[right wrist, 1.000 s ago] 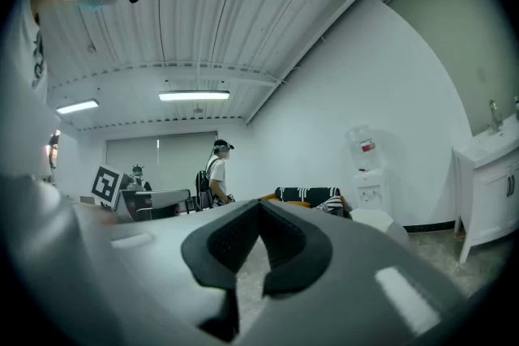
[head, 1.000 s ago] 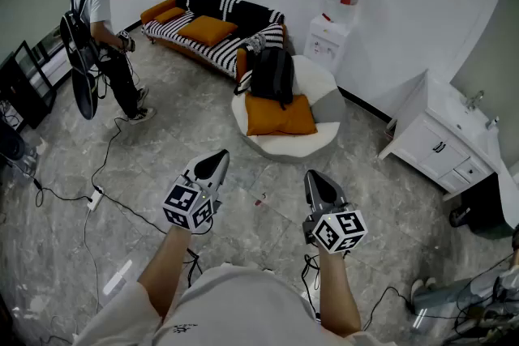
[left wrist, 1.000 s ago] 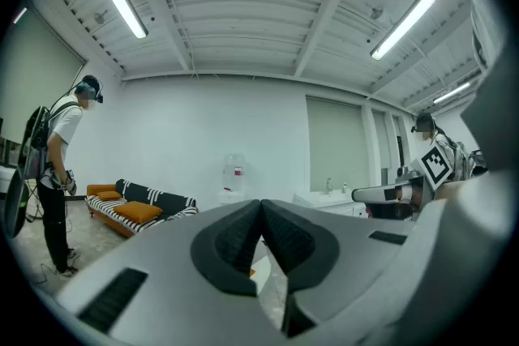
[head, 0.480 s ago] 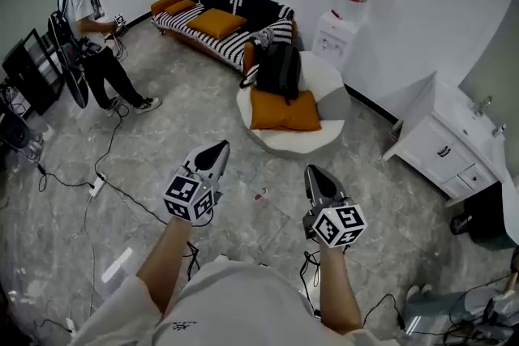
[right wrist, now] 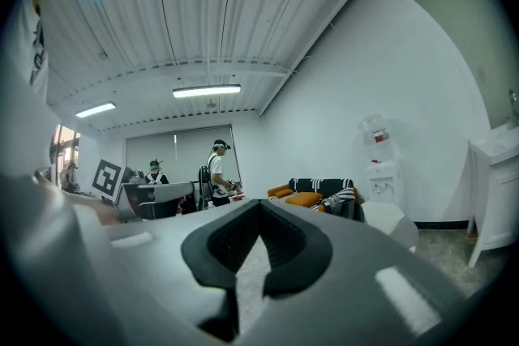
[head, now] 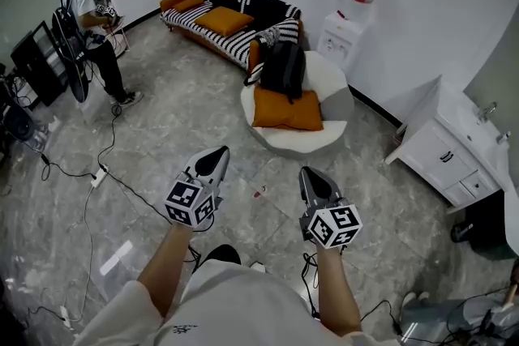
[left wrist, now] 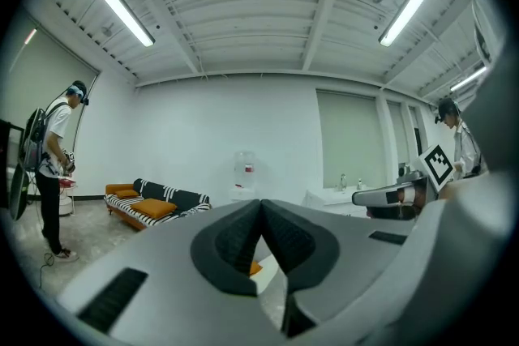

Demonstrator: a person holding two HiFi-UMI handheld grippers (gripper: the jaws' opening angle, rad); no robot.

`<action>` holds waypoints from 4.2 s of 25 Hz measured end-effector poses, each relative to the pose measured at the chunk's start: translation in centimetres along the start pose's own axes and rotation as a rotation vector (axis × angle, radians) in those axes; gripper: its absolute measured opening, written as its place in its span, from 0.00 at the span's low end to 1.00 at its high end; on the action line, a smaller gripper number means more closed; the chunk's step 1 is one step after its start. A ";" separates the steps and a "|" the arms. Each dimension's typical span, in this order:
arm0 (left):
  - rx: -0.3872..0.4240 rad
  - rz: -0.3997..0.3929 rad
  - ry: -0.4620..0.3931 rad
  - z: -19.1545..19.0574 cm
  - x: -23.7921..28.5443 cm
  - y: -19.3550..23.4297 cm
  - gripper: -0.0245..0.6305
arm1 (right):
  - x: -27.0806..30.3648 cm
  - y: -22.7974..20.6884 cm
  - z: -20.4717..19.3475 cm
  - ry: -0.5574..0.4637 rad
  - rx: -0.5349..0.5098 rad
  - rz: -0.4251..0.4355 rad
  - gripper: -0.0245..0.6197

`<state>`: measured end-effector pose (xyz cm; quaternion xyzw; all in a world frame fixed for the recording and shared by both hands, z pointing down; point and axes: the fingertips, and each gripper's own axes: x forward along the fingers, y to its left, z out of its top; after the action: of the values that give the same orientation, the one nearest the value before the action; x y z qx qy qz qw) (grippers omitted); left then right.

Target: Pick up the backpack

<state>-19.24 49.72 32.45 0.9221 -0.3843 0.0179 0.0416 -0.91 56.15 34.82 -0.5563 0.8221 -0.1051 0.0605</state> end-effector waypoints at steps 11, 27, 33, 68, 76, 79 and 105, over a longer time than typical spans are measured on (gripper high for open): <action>-0.003 0.003 -0.022 0.7 0.7 0.2 0.03 | 0.4 -0.5 -0.2 0.001 0.020 0.006 0.04; -0.025 -0.068 -0.021 0.5 8.6 6.3 0.03 | 8.3 -4.3 0.2 0.005 0.020 -0.054 0.04; -0.032 -0.096 0.007 0.2 11.8 9.6 0.03 | 12.3 -5.5 0.2 0.012 0.025 -0.080 0.04; -0.131 -0.099 0.055 -2.9 20.2 25.9 0.03 | 32.4 -8.7 -1.5 0.094 0.042 -0.036 0.04; -0.109 -0.049 0.052 -1.4 27.1 27.0 0.03 | 37.6 -15.0 0.3 0.110 0.039 0.024 0.04; -0.106 -0.016 0.046 -0.8 29.3 27.6 0.03 | 39.6 -17.2 1.0 0.109 0.044 0.057 0.04; -0.097 0.039 0.116 -2.0 39.6 32.1 0.03 | 48.4 -25.4 -1.2 0.154 0.136 0.096 0.04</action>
<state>-14.19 -0.59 39.02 0.9087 -0.3997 0.0537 0.1082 3.68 2.31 42.94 -0.5012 0.8409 -0.2001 0.0400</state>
